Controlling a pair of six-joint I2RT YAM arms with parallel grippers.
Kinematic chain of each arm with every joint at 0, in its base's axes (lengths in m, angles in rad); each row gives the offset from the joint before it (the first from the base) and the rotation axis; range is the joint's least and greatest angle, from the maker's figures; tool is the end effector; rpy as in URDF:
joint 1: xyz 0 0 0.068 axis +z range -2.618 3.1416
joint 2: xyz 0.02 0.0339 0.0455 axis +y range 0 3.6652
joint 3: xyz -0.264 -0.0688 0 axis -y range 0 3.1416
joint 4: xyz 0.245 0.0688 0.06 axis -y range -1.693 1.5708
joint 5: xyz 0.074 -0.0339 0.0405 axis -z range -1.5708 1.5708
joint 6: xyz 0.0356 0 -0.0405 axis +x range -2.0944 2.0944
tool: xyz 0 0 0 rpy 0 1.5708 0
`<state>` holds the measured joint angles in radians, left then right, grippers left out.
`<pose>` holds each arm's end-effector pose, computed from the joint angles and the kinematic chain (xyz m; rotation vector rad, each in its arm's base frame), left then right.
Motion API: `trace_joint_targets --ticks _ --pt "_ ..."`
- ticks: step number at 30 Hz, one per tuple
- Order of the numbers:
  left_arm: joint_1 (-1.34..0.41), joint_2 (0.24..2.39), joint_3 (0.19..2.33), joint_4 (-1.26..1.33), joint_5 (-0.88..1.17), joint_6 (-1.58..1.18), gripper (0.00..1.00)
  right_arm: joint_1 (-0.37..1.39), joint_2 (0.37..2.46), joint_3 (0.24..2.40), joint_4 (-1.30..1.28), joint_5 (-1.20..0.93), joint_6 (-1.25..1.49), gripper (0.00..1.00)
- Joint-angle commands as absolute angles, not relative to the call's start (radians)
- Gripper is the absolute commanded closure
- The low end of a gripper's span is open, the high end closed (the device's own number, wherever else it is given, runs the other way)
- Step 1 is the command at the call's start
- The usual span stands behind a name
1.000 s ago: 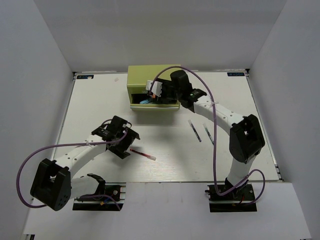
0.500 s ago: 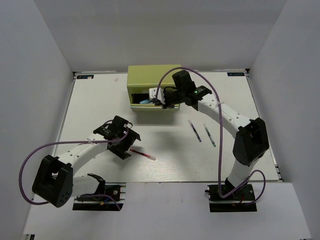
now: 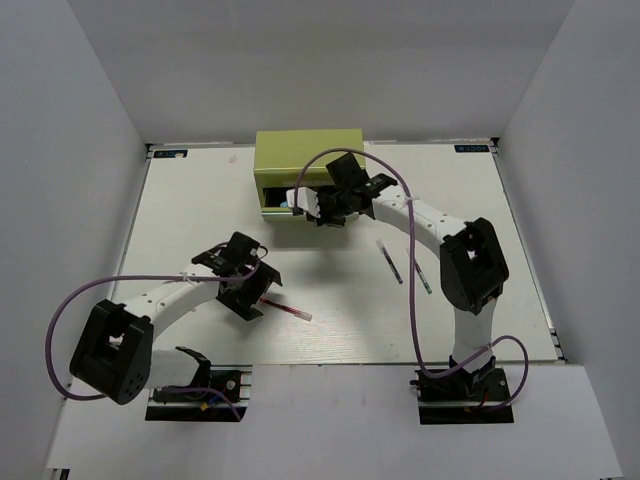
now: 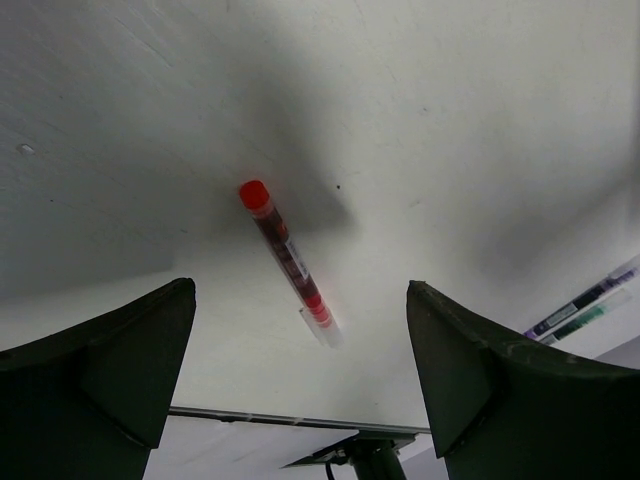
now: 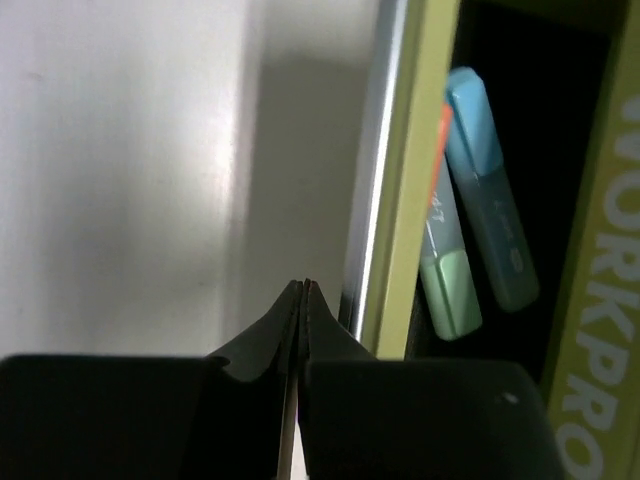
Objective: Sort the stationery into containers
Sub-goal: Close the drawer in the storage box, then open the drawer in the storage box.
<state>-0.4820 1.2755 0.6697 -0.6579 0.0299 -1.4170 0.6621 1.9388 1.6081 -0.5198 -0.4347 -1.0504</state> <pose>0.1872 -0.0992 0.1714 -1.3282 2.6461 -0.3984 0.3349 0.2800 0.2571 -1.8929 1.3847 0.3366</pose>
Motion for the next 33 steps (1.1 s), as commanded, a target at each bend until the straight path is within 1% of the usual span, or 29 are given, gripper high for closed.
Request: trace_joint_targets --ticks 1,2,4,5,9,13,17,19,21,22,23,24,25,26,27,28,29,31,32,33 --pt "-0.488 1.287 0.68 -0.66 0.035 -1.428 0.05 0.664 1.951 1.629 -0.332 -0.2 -0.927 1.0" --pt "-0.488 1.298 0.689 -0.66 0.035 -1.439 0.06 0.663 1.959 1.632 -0.263 -0.171 -0.896 1.0" --pt "-0.488 1.322 0.699 -0.66 0.035 -1.439 0.06 0.663 1.985 1.641 -0.216 -0.064 -0.861 1.0" --pt "-0.488 1.333 0.712 -0.669 0.035 -1.439 0.06 0.663 1.99 1.65 -0.181 -0.046 -0.853 1.0" --pt "-0.488 1.365 0.721 -0.66 0.046 -1.439 0.06 0.658 2.028 1.703 -0.155 0.058 -0.828 1.0" --pt "-0.497 1.365 0.732 -0.624 0.046 -1.439 0.06 0.658 2.048 1.727 -0.14 0.098 -0.812 1.0" --pt "-0.497 1.31 0.767 -0.568 0.012 -1.373 0.06 0.655 2.045 1.724 -0.13 0.124 -0.793 1.0" --pt "-0.497 1.287 0.767 -0.485 0.012 -1.316 0.07 0.653 2.008 1.72 -0.214 0.045 -0.802 1.0" --pt "-0.497 1.252 0.752 -0.363 0.012 -1.287 0.11 0.643 1.935 1.642 -0.277 -0.21 -0.833 1.0" --pt "-0.497 1.252 0.732 -0.316 0.024 -1.273 0.16 0.643 1.871 1.611 -0.297 -0.33 -0.851 1.0" --pt "-0.485 1.243 0.721 -0.266 0.05 -1.273 0.21 0.643 1.841 1.577 -0.292 -0.378 -0.885 1.0" --pt "-0.485 1.256 0.71 -0.217 0.063 -1.273 0.28 0.643 1.747 1.487 -0.281 -0.478 -0.888 0.93" --pt "-0.476 1.273 0.71 -0.139 0.063 -1.273 0.38 0.644 1.723 1.462 -0.223 -0.494 -0.887 0.84" --pt "-0.476 1.298 0.71 -0.111 0.077 -1.273 0.42 0.643 1.701 1.442 -0.198 -0.5 -0.867 0.73" --pt "-0.476 1.325 0.741 -0.092 0.077 -1.273 0.46 0.644 1.656 1.412 -0.18 -0.499 -0.847 0.52" --pt "-0.476 1.388 0.753 -0.053 0.089 -1.273 0.51 0.643 1.646 1.407 -0.163 -0.462 -0.824 0.4" --pt "-0.476 1.417 0.765 -0.025 0.098 -1.273 0.58 0.644 1.64 1.41 -0.114 -0.447 -0.815 0.32" --pt "-0.476 1.468 0.785 0.067 0.109 -1.282 0.58 0.643 1.634 1.43 -0.103 -0.379 -0.807 0.26" --pt "-0.476 1.508 0.798 0.102 0.109 -1.282 0.46 0.64 1.635 1.442 -0.106 -0.345 -0.807 0.25" --pt "-0.476 1.525 0.798 0.136 0.1 -1.298 0.4 0.643 1.634 1.442 -0.101 -0.327 -0.81 0.25"
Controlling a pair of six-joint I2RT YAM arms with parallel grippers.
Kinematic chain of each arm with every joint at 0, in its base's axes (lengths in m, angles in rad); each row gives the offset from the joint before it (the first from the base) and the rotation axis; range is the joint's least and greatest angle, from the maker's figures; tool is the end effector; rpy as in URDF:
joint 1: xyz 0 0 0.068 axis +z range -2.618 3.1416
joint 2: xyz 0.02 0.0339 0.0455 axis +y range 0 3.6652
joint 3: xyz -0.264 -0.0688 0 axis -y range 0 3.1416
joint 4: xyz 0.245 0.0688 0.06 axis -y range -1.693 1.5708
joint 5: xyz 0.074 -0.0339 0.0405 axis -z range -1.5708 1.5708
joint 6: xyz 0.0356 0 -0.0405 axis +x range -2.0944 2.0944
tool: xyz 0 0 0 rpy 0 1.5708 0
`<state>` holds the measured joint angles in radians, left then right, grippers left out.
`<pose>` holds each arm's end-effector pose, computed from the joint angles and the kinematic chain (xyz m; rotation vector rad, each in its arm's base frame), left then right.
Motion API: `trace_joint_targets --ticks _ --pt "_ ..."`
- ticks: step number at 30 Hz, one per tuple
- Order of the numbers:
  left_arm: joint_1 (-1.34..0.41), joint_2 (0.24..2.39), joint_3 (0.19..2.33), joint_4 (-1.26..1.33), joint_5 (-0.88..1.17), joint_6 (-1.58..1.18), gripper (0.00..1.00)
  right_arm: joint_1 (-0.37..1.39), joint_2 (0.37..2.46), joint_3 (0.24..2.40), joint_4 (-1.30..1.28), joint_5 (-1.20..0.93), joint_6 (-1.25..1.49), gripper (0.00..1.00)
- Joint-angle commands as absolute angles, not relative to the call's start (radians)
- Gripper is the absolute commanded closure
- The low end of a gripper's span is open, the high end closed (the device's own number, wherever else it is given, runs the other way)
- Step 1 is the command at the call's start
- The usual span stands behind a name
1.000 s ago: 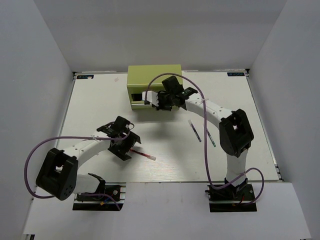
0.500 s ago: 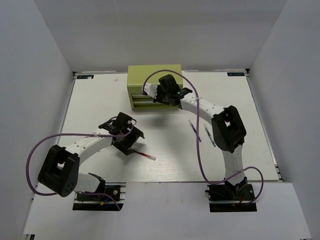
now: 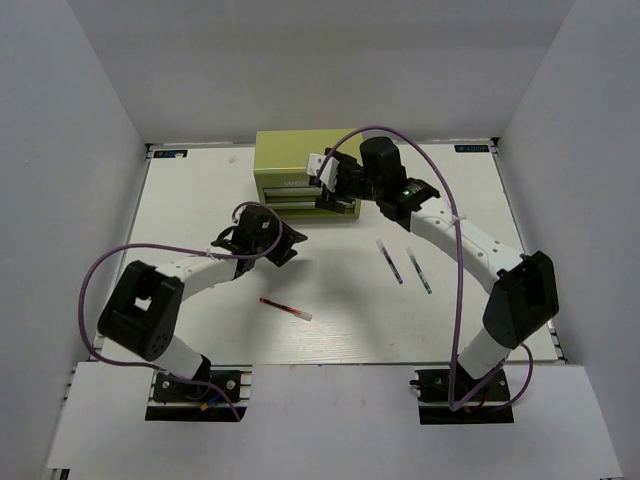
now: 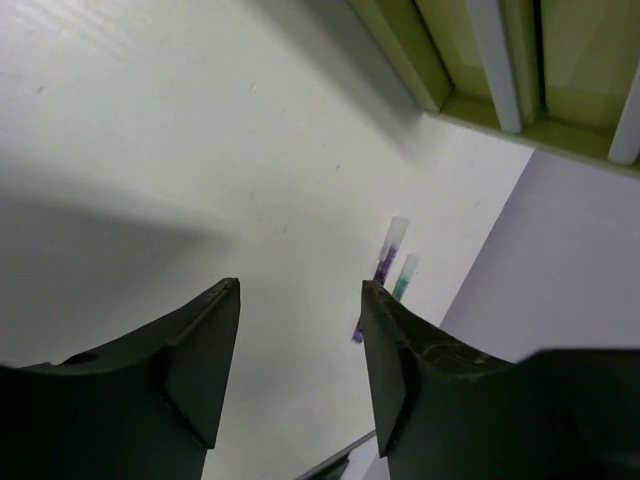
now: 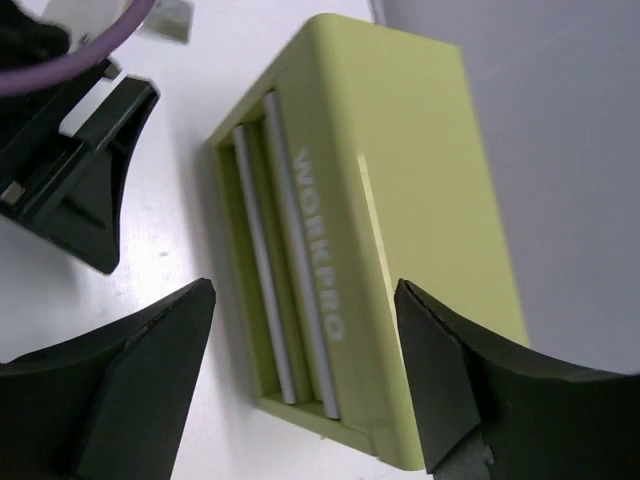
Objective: Sort the stationery into containers
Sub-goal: Open the drawer in the storage box.
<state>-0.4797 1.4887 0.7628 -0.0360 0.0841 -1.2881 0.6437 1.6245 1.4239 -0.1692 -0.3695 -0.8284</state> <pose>0.2653 -0.1414 0.1833 -0.9573 2.3543 -0.9088 0.3012 0.2420 0.3484 -1.4604 1.2488 0.2343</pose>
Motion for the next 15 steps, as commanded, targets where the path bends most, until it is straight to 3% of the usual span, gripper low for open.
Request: trace_joint_targets --ticks 1,3,6,15 --pt "-0.476 1.54 0.798 0.212 0.1 -1.307 0.37 0.637 1.634 1.437 -0.091 -0.295 -0.814 0.21" --pt "-0.476 1.586 0.798 0.279 0.062 -1.334 0.31 0.637 1.646 1.43 -0.046 -0.226 -0.822 0.14" --pt "-0.476 1.634 0.816 0.369 0.0 -1.359 0.27 0.629 1.707 1.468 -0.081 -0.124 -0.83 0.14" --pt "-0.476 1.792 0.848 0.54 -0.117 -1.437 0.27 0.6 1.894 1.663 -0.179 -0.043 -0.816 0.14"
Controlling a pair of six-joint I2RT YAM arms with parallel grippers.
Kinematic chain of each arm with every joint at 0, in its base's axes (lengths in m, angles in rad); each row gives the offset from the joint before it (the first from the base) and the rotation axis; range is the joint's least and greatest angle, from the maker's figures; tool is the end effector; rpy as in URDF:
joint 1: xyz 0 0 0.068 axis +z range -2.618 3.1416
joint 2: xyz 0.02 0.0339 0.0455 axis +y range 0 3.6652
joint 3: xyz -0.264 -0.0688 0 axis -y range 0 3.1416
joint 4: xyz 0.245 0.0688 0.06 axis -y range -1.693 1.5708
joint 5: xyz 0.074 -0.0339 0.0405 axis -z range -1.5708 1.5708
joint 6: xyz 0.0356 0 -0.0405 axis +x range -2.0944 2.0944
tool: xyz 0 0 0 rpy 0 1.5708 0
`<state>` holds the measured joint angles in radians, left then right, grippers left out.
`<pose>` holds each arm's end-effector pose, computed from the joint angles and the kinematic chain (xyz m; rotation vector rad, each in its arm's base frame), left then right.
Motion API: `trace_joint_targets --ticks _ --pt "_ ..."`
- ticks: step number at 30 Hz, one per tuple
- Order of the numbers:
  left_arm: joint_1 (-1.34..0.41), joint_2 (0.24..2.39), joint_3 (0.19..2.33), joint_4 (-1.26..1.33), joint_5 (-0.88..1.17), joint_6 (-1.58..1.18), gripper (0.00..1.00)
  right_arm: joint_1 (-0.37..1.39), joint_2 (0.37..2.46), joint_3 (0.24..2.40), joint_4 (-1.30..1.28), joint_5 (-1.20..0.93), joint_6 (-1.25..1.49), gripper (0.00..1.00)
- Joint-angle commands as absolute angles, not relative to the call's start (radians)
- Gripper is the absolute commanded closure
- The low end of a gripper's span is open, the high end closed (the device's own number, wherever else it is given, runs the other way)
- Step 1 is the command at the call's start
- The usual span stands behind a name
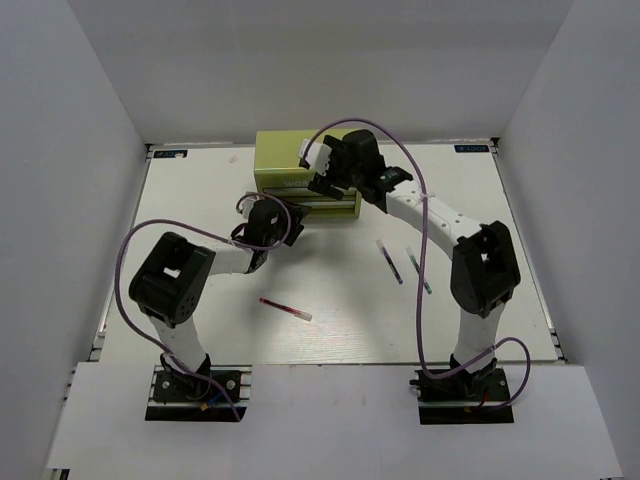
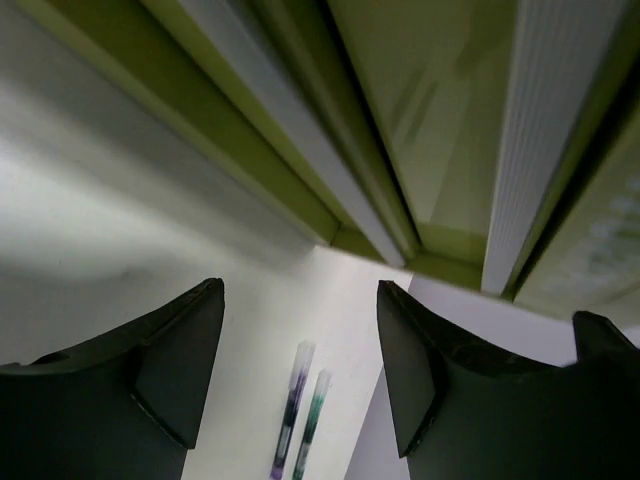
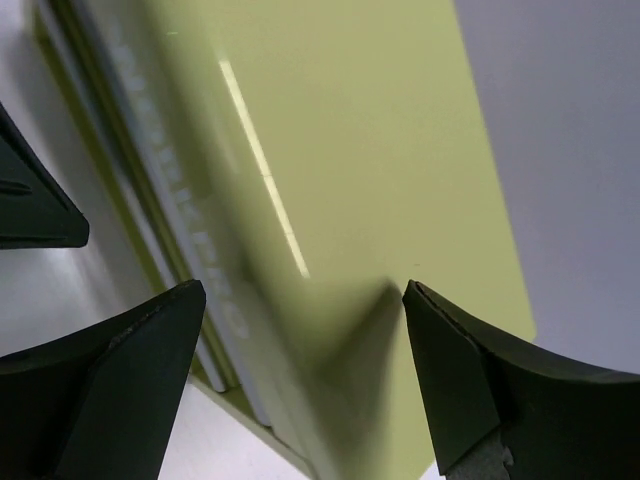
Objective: Sort the stationery into containers
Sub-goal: Open the drawer in the storage box.
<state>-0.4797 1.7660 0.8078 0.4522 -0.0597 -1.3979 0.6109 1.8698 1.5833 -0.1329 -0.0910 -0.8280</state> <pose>0.3177 -0.1629 0.1534 -1.0385 2.0110 -1.0358 0.3665 0.2606 0.3095 -1.3541 1.4565 -0.0498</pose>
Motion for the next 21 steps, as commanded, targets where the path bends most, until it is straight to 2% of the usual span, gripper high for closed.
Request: trace_joint_targets --ticks 1,9,16,19,21 --pt "-0.476 1.804 0.863 0.54 -0.129 -1.451 0.27 0.592 1.901 1.675 -0.184 -0.038 -0.812 0.14" --pt "-0.476 1.911 0.905 0.664 -0.187 -1.503 0.29 0.571 1.939 1.709 -0.23 -0.048 -0.798 0.15" --pt "-0.476 1.956 0.914 0.738 -0.27 -1.523 0.35 0.565 1.922 1.68 -0.245 -0.069 -0.79 0.16" --pt "-0.476 1.983 0.914 0.775 -0.281 -1.542 0.44 0.566 1.919 1.678 -0.255 -0.069 -0.793 0.16" --pt "-0.485 1.997 0.914 0.807 -0.302 -1.552 0.47 0.565 1.921 1.678 -0.267 -0.069 -0.795 0.16"
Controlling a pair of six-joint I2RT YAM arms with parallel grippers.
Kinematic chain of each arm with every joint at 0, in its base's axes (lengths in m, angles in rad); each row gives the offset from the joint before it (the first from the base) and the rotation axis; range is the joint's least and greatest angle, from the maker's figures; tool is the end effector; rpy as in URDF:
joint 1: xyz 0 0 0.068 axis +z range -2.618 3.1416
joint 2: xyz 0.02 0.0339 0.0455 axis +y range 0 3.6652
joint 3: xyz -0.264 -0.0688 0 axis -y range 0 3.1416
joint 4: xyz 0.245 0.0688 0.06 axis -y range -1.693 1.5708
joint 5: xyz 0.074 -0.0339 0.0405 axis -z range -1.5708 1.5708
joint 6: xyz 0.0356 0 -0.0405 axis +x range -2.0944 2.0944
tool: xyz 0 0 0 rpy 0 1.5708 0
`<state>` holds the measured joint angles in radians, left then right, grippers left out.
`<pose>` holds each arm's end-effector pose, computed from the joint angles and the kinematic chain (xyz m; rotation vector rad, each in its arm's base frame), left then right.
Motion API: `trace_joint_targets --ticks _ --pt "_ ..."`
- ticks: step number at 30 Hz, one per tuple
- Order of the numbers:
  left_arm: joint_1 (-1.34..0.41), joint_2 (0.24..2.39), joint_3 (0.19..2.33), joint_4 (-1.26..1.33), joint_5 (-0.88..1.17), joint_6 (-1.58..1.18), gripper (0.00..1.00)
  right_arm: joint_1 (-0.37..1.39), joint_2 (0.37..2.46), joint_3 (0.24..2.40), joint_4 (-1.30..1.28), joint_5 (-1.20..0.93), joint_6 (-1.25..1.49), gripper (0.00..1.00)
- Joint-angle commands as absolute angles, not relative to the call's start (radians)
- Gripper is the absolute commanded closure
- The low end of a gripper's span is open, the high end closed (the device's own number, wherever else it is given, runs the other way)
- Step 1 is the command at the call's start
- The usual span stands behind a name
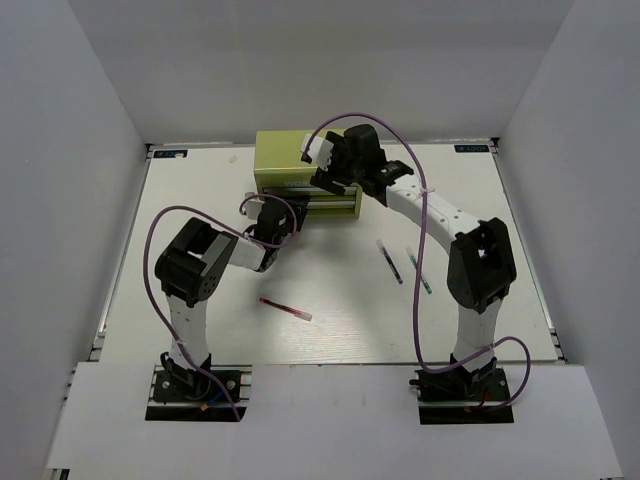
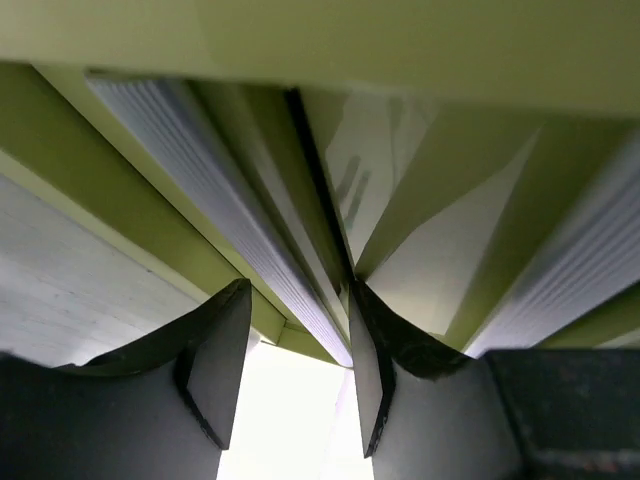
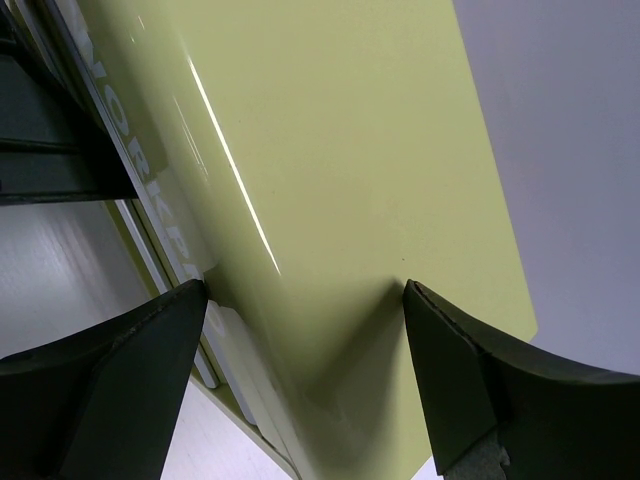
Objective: Sort the stationery into containers
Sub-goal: Open the drawer in the storage box.
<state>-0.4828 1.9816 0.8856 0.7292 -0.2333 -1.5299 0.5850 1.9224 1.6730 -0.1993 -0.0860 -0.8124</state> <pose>0.3512 -0.1748 0.1261 -1.1898 1.7246 -1.0814 0.3833 0.2575 0.3115 -1.3394 1.5096 -0.0576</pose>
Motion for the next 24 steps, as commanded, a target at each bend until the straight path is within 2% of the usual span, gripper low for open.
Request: trace_joint_targets --ticks 1,6,8,14,19,24 --pt "-0.485 2.006 0.914 0.822 -0.302 -1.552 0.47 0.566 1.919 1.68 -0.271 -0.069 -0.796 0.16" --pt "-0.494 2.017 0.914 0.847 -0.339 -1.562 0.5 0.564 1.916 1.672 -0.293 -0.068 -0.788 0.16" --pt "-0.494 2.028 0.914 0.856 -0.339 -1.562 0.61 0.561 1.91 1.661 -0.293 -0.069 -0.778 0.16" --pt "-0.494 2.037 0.914 0.89 -0.359 -1.562 0.77 0.565 1.882 1.62 -0.296 -0.063 -0.764 0.18" --pt "-0.494 2.037 0.893 0.948 -0.347 -1.562 1.0 0.566 1.879 1.612 -0.304 -0.058 -0.762 0.18" --pt "-0.503 2.026 0.816 0.974 -0.327 -1.562 1.0 0.565 1.882 1.623 -0.324 -0.057 -0.747 0.18"
